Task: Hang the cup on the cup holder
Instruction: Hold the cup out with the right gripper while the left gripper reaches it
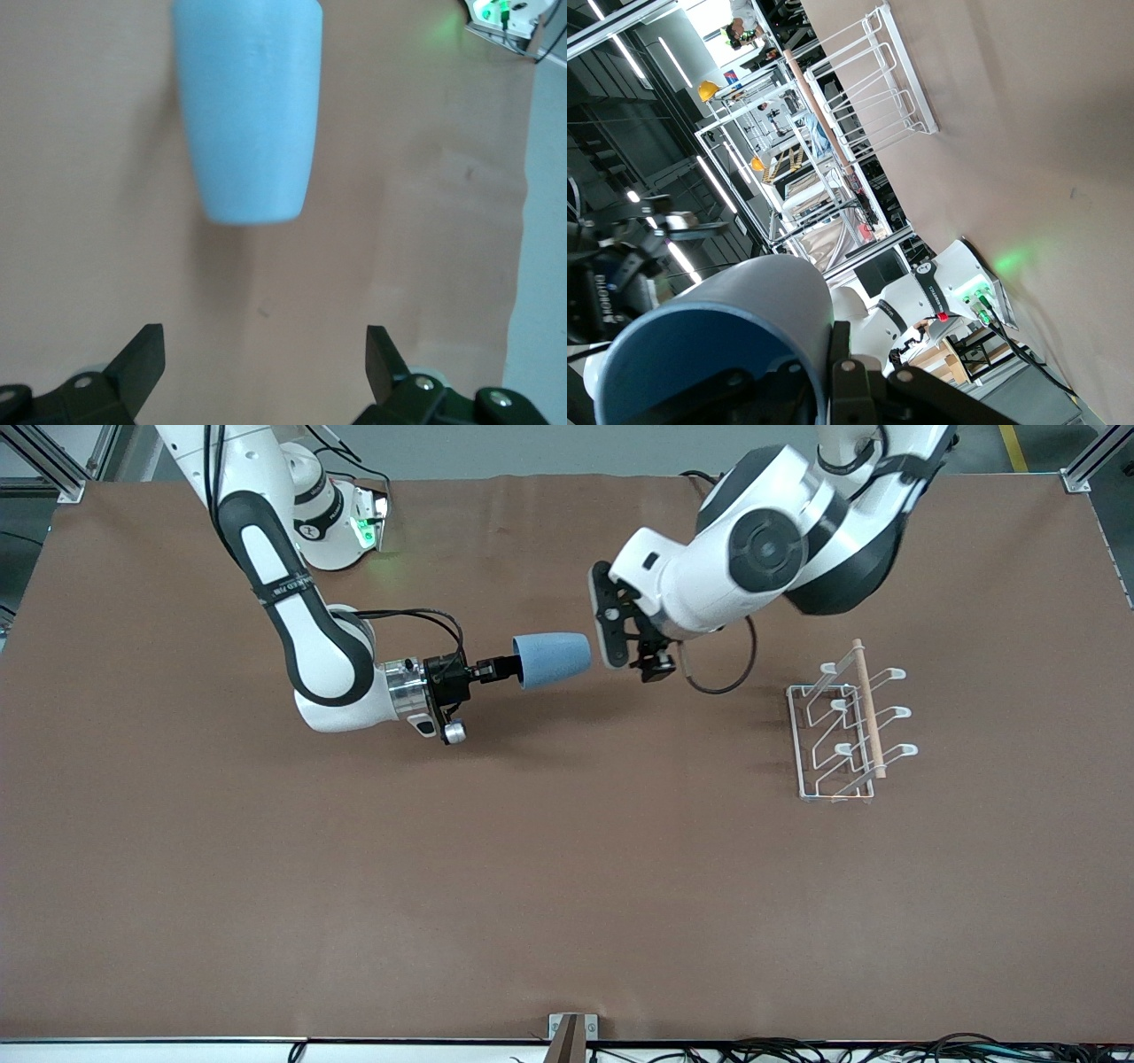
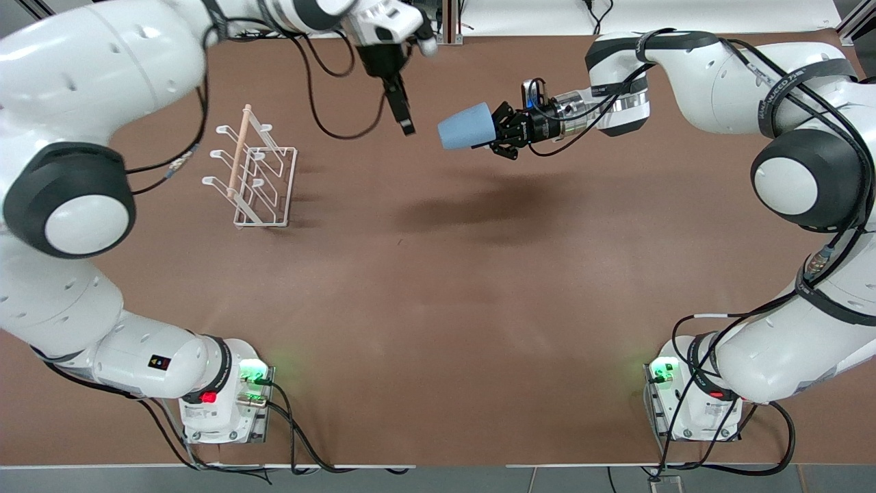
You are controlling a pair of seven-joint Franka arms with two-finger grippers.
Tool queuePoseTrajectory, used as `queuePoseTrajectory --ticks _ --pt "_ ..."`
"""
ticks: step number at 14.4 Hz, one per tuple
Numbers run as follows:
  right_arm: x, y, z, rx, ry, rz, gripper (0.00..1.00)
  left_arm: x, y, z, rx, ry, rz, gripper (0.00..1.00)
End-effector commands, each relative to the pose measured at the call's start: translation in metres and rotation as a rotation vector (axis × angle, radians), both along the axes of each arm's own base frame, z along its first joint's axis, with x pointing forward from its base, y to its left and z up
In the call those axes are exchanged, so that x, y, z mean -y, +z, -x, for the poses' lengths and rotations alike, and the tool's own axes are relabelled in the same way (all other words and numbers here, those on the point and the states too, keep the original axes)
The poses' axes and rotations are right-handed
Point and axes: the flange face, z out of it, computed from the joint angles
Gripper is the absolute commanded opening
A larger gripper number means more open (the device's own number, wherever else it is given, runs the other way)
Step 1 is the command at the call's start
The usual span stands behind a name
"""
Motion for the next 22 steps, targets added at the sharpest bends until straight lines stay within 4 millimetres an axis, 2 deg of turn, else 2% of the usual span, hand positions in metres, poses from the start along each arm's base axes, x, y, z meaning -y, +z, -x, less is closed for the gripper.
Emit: queuePoseTrajectory --ticks 1,6,12,19,22 --pt "-0.001 0.003 0.002 0.011 -0.015 -0.023 0.01 0.020 -0.018 0.004 -0.041 -0.017 0.035 1.00" --pt "-0.001 0.003 0.002 0.011 -0.015 -0.023 0.01 0.041 -0.028 0.007 -0.006 -0.011 0.066 1.00" --pt "-0.001 0.004 0.003 0.012 -0.012 -0.024 0.02 0.046 -0.030 -0.004 0.046 0.025 0.107 1.00" --pt "-0.008 0.005 0.007 0.011 0.003 -0.026 0.02 0.059 -0.055 -0.005 0.020 0.093 0.100 1.00" --pt "-0.008 0.005 0.007 0.011 0.003 -0.026 0.02 0.065 -0.058 -0.002 0.016 0.096 0.116 1.00"
